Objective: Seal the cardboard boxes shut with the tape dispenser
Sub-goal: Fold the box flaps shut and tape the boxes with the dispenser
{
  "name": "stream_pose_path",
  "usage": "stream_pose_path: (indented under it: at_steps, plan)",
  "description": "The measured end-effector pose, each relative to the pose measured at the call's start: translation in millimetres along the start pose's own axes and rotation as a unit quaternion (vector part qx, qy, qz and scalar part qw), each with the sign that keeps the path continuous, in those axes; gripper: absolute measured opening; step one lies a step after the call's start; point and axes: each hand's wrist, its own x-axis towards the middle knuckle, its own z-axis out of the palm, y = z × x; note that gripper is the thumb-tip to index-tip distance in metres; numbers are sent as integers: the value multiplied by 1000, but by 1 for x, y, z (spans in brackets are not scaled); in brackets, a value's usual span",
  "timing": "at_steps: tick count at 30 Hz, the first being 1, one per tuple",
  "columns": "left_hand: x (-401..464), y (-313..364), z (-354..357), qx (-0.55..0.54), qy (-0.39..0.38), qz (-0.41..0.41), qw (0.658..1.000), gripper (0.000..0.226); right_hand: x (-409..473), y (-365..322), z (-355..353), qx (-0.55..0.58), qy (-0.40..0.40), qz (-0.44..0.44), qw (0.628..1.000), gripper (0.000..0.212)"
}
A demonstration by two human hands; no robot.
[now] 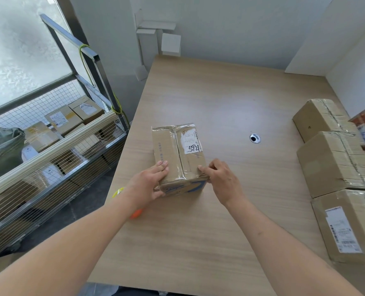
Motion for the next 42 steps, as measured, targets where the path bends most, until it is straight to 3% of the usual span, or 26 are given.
stream_pose_path:
  at_steps: [1, 2, 6, 13, 16, 22, 25, 30, 33, 36, 39, 42]
  plan:
    - [1, -2, -3, -2, -8, 0, 1000, 89, -1, 1, -3, 13, -11, 6, 1000, 5]
    - [2, -4, -5, -6, -15, 0, 1000, 87, -1, 2, -5, 33, -16, 22, 999, 2]
    - [5, -4, -4, -15, -17, -7, 1000, 84, 1, 1, 4, 77, 15, 54, 995, 47]
    - [2, 2, 6, -14, 14, -28, 999, 83, -10, -14, 4, 207, 57, 145, 966, 60]
    - [6, 5, 4, -4, 11, -30, 999, 82, -16, -27, 10, 172, 54, 172, 968, 61]
    - [17, 18, 7, 39, -7, -29, 999, 83, -16, -42, 16, 184, -31, 209, 960, 61]
    - [19, 24, 0, 63, -29, 11, 998, 85, -13, -36, 13, 204, -35, 218, 954, 65]
    - [18, 21, 0, 86, -28, 18, 996, 66, -11, -30, 9, 187, -68, 204, 958, 78]
    - [19, 21, 1, 73, -25, 15, 997, 68, -13, -27, 11, 182, -90, 194, 960, 97]
    - [19, 24, 2, 74, -16, 33, 997, 71, -16, -27, 14, 70, -82, 151, 983, 114]
    - [17, 36, 7, 119, -39, 60, 990, 79, -18, -39, 19, -65, -82, 40, 994, 117]
    - [14, 43, 7, 115, -42, 67, 990, 83, -21, -48, 25, -87, -97, 20, 991, 121]
